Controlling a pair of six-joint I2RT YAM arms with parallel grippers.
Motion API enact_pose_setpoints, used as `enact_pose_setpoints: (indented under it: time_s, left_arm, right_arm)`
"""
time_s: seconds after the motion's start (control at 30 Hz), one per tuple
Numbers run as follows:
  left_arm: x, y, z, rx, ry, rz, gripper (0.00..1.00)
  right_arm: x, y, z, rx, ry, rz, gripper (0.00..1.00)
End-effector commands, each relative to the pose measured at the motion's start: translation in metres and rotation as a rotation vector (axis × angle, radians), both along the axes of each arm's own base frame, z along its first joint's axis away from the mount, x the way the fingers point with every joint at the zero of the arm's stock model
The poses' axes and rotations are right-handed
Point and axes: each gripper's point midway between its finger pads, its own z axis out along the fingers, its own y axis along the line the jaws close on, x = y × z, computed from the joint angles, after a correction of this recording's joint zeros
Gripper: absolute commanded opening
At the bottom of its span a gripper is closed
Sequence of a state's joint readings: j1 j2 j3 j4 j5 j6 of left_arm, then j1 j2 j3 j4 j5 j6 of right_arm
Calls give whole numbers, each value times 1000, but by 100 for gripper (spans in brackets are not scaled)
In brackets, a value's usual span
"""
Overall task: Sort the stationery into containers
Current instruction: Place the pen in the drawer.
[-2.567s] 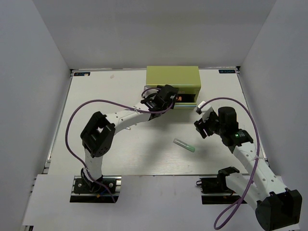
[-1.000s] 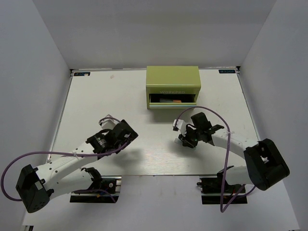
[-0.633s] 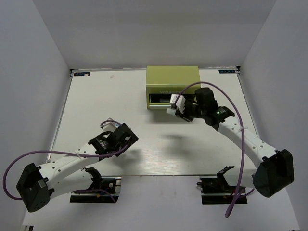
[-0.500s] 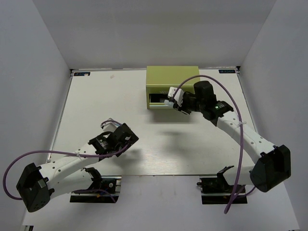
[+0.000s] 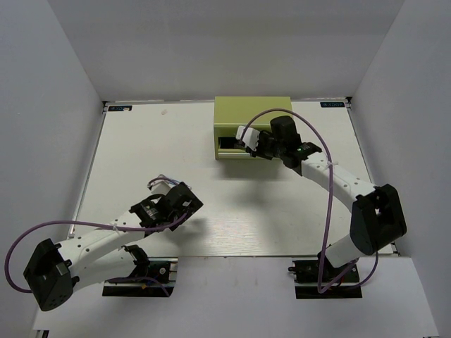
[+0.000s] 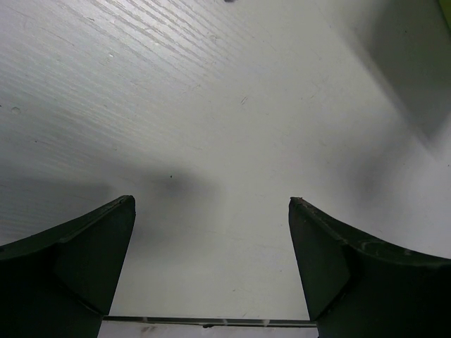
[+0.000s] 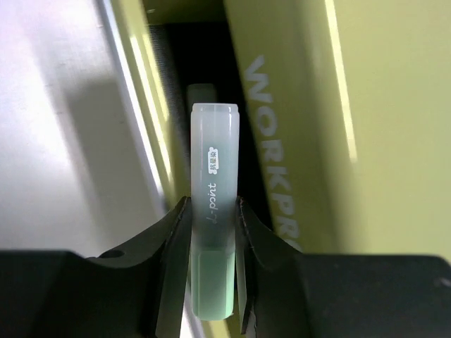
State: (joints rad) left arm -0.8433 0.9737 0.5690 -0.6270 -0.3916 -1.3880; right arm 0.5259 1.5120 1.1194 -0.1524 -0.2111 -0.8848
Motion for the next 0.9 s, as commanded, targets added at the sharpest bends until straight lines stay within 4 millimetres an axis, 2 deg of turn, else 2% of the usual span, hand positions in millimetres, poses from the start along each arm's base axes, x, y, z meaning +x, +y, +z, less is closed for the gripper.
enact_pose_setpoints:
  time_s: [0.0,0.23,0.33,0.4,0.47,0.6,0.63,0.7,0.77,0.8,0.83,0.87]
  left_arm:
    - [0,2,3,-21,-11,14,100]
    - [0,2,-1,-15,-5,14,100]
    - [1,1,0,-15,-5,14,100]
    - [1,1,0,-15,-5,14,100]
    - [1,1,0,-15,-5,14,100]
    - [1,1,0,-15,-5,14,100]
    - [0,0,0,-20,1,9,100]
    - [-2,1,-3,-13,7,9,100]
    - [0,0,-2,-20,1,9,100]
    - [0,0,-2,-20,1,9,100]
    - [0,0,-2,-20,1,9,100]
    - [0,0,-2,-20,1,9,100]
  right_arm:
    - [26,4,43,28,-161,-11,12]
    - [28,4,30,-37,-177,23,28]
    - [29,4,26,-51,-172,30,42]
    - [29,3,23,-58,-172,28,46]
    - [28,4,28,-46,-178,29,50]
    - [20,6,39,-5,-174,44,50]
    - [16,5,43,7,-165,43,48]
    - [11,12,52,40,-157,76,23]
    - [-1,15,52,57,-101,125,0]
    - [-14,20,49,67,-57,179,0]
    - [-18,20,46,48,-54,221,0]
    - [-36,23,36,45,29,284,0]
